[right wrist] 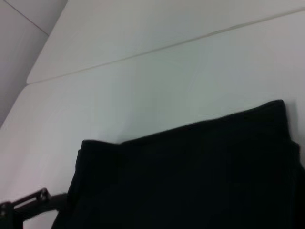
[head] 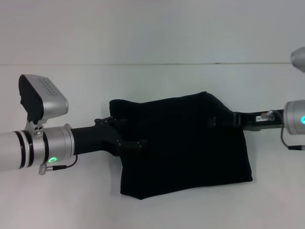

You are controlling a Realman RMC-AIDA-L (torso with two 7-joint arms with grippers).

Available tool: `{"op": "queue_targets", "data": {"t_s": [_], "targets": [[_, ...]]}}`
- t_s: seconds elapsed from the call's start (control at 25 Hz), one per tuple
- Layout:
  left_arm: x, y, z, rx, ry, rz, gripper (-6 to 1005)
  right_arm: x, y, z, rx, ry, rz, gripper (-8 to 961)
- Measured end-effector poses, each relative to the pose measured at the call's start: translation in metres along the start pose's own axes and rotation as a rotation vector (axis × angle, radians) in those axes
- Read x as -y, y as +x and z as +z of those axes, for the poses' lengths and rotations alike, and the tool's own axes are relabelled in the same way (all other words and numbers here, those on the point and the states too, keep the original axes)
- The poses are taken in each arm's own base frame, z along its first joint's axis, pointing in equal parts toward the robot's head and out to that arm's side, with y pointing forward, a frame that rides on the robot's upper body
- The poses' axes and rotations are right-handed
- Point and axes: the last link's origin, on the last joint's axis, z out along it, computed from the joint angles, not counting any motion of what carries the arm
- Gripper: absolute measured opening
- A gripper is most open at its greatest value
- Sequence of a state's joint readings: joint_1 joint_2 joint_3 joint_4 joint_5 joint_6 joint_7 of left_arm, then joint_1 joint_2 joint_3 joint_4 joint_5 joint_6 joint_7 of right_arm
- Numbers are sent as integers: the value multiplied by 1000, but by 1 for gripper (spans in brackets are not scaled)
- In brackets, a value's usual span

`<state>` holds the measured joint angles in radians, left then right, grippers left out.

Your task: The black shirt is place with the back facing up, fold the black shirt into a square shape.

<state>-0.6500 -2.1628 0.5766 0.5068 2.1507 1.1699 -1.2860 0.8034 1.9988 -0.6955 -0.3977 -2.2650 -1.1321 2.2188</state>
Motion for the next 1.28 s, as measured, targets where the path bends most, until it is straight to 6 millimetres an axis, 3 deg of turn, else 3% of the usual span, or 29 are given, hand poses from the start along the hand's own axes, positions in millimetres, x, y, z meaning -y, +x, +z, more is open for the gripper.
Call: {"op": "queue_targets", "data": {"t_s": [0.4, 0.88, 1.08, 1.28], "targets": [[0, 1, 2, 8, -3, 15, 947, -14, -7, 16, 194, -78, 10, 652], [0, -1, 1, 11, 2, 11, 948, 2, -8, 7, 343, -50, 31, 644], [0, -2, 1, 11, 1, 9, 948, 21, -17, -7, 367, 37, 17, 640], [-1, -2, 1, 11, -3, 5, 948, 46, -31, -37, 362, 120, 5, 637]]}}
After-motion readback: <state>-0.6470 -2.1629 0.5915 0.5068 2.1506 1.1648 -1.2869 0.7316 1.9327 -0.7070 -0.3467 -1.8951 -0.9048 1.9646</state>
